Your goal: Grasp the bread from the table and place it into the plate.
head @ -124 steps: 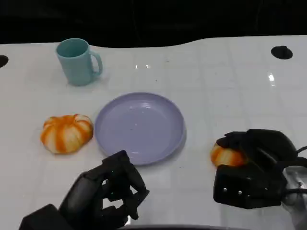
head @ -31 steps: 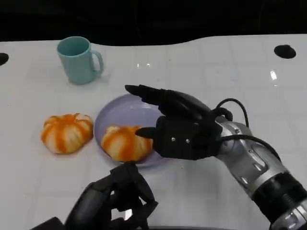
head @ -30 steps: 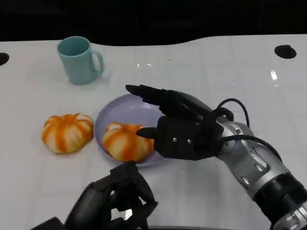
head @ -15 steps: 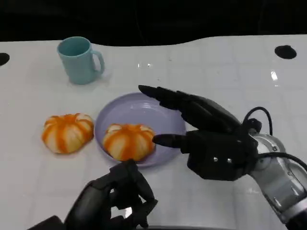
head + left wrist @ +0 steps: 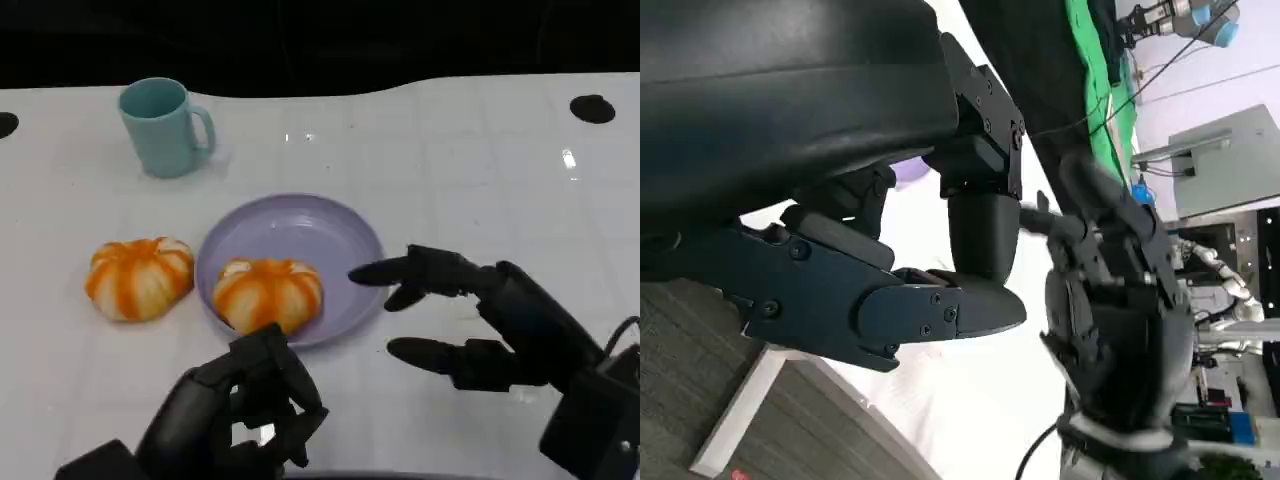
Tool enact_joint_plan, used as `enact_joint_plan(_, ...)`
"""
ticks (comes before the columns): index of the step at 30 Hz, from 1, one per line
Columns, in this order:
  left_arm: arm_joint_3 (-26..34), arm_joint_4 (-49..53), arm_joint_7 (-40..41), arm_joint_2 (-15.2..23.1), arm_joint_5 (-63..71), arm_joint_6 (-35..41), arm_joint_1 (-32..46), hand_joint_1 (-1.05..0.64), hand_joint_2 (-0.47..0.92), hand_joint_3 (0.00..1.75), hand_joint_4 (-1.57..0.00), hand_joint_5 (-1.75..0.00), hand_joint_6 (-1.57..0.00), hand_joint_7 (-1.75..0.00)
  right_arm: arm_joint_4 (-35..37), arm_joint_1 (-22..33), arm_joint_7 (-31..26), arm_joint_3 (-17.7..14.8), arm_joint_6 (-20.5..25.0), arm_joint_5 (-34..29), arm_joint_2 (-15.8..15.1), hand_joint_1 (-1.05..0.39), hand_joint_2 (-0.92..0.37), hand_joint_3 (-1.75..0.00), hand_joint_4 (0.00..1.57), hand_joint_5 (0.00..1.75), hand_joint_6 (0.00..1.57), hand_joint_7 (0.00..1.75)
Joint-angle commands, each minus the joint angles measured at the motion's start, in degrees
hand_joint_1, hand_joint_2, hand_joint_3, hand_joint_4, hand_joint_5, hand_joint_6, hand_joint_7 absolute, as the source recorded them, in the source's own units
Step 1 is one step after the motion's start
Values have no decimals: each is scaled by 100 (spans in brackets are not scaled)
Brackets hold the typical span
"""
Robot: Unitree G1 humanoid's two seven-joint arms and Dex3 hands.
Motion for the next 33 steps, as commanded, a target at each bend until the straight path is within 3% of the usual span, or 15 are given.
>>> enact_joint_plan(1, 55, 60, 0, 80, -5, -30, -22, -49, 92, 46, -69, -175, -48, -175, -9, 333, -47, -285, -557, 212, -128, -23, -48, -116, 60, 170, 63, 127)
enact_joint_plan(4, 70, 58, -12, 93, -22, -9, -34, -50, 92, 45, -69, -175, -48, -175, -27, 526, -33, -424, -812, 278, -177, -18, -37, -144, 67, 167, 73, 135)
enact_joint_plan(6, 81, 45, -15, 97, -48, 24, -35, -50, 92, 45, -69, -175, -48, -175, -141, 706, -3, -524, -871, 278, -274, -18, -34, -148, 70, 167, 78, 138)
enact_joint_plan(13, 138, 82, 1, 171, 10, -71, -34, -50, 92, 46, -70, -175, -49, -175, -694, 1278, -5, -727, -588, 353, -390, -23, -40, -135, 75, 174, 77, 148)
enact_joint_plan(20, 226, 93, -67, 253, -52, -85, -48, -49, 92, 47, -71, -175, -49, -175, -885, 1588, -199, -751, -318, 130, -276, -21, -41, -131, 76, 175, 74, 150)
enact_joint_plan(33, 339, 165, -168, 318, -257, -29, -80, -50, 92, 44, -71, -175, -49, -175, -106, 1468, -943, -736, -957, -555, -156, -22, -34, -139, 83, 175, 79, 145)
